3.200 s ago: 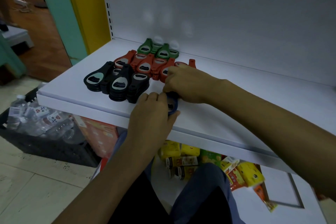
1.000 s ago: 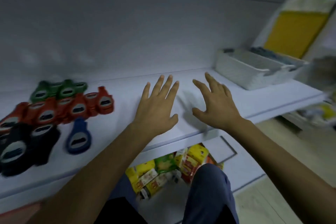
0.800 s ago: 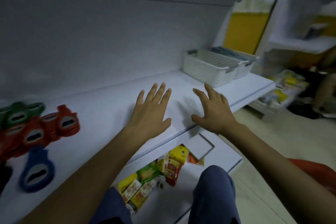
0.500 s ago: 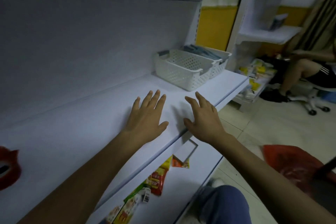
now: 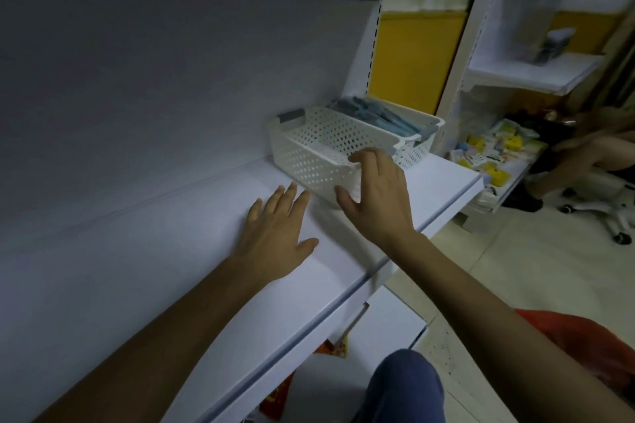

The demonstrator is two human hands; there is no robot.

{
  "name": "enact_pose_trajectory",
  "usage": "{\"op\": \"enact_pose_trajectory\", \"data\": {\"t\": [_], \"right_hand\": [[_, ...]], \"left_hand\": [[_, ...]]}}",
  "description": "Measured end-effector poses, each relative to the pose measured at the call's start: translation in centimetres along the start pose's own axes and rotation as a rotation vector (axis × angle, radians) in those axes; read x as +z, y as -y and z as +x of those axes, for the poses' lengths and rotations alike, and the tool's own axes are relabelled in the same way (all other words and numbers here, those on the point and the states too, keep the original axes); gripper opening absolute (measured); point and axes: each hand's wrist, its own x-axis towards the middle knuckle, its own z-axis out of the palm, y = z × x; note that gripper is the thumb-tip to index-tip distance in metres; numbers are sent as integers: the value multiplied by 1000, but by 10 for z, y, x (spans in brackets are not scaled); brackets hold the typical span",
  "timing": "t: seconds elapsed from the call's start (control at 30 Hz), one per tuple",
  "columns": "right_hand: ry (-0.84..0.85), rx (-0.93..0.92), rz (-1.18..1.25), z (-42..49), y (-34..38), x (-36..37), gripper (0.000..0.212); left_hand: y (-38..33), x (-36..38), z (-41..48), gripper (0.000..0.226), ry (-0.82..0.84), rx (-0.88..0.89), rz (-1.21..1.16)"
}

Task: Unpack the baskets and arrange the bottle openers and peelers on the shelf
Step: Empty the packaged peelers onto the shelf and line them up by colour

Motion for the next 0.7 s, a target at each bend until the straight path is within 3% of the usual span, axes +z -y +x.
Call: {"op": "enact_pose_trajectory", "data": {"t": [0.17, 0.3, 0.43, 0.57, 0.7], "right_hand": [[136, -127, -51, 23, -22, 17, 41], [-97, -143, -11, 18, -26, 38, 18], [-251, -122, 61, 18, -26, 53, 13], [-312, -138, 101, 21, -27, 58, 14], [-265, -172, 154, 26, -32, 58, 14]], "left_hand": [[5, 18, 13, 78, -6, -103, -76], [11, 35, 15, 80, -42, -179, -200], [14, 38, 17, 78, -51, -150, -195], [14, 36, 17, 76, -61, -133, -220], [9, 29, 17, 76, -114, -94, -310]]}}
